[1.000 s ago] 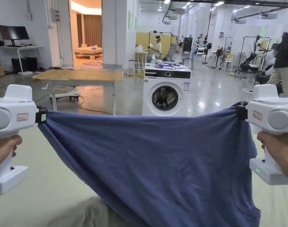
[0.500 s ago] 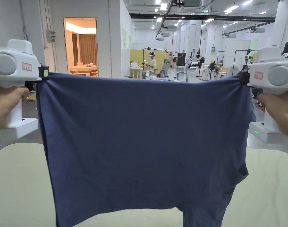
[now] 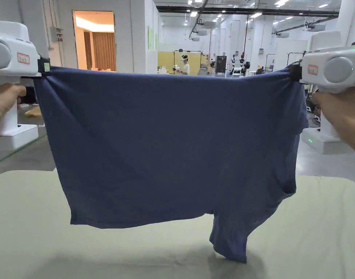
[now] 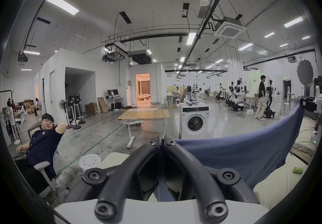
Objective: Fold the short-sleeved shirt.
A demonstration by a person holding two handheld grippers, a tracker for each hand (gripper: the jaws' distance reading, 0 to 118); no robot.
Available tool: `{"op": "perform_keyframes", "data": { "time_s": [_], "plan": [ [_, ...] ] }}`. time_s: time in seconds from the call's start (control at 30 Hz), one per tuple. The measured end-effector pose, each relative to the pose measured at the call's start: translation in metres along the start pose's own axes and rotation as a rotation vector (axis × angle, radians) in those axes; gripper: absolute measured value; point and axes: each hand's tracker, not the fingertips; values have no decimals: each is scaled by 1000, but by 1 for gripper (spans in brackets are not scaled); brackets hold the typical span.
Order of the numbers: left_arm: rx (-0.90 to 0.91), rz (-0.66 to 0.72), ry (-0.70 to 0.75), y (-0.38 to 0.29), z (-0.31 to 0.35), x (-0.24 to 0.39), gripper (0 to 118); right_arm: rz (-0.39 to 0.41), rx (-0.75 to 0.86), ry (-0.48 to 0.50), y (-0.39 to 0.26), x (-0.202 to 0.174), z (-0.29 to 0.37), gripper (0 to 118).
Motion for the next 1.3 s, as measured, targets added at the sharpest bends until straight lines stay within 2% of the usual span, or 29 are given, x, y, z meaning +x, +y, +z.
{"op": "perform_keyframes", "data": {
  "time_s": [0.2, 0.43, 0.63, 0.9, 1.03, 1.2, 1.3],
  "plan": [
    [-113, -17, -29, -81, -2, -5, 0, 42, -107, 18, -76, -13, 19, 3],
    [-193, 27, -57, -170, 28, -10, 0, 22, -204, 12, -151, -23, 63, 3],
    [-160, 110, -69, -207, 89, -25, 0, 19, -214, 15, -184, -23, 129, 3],
    [-169, 145, -97, -248, 178, -48, 0, 33, -239, 36, -230, -14, 219, 3],
    [-241, 145, -116, -286, 218, -59, 0, 34, -314, 55, -265, -12, 261, 3],
    [-343, 306, -143, -344, 262, -80, 0, 84, -433, 80, -311, -13, 305, 3],
    [-383, 275, -121, -371, 286, -76, 0, 91, -490, 89, -337, -15, 327, 3]
  ]
}}
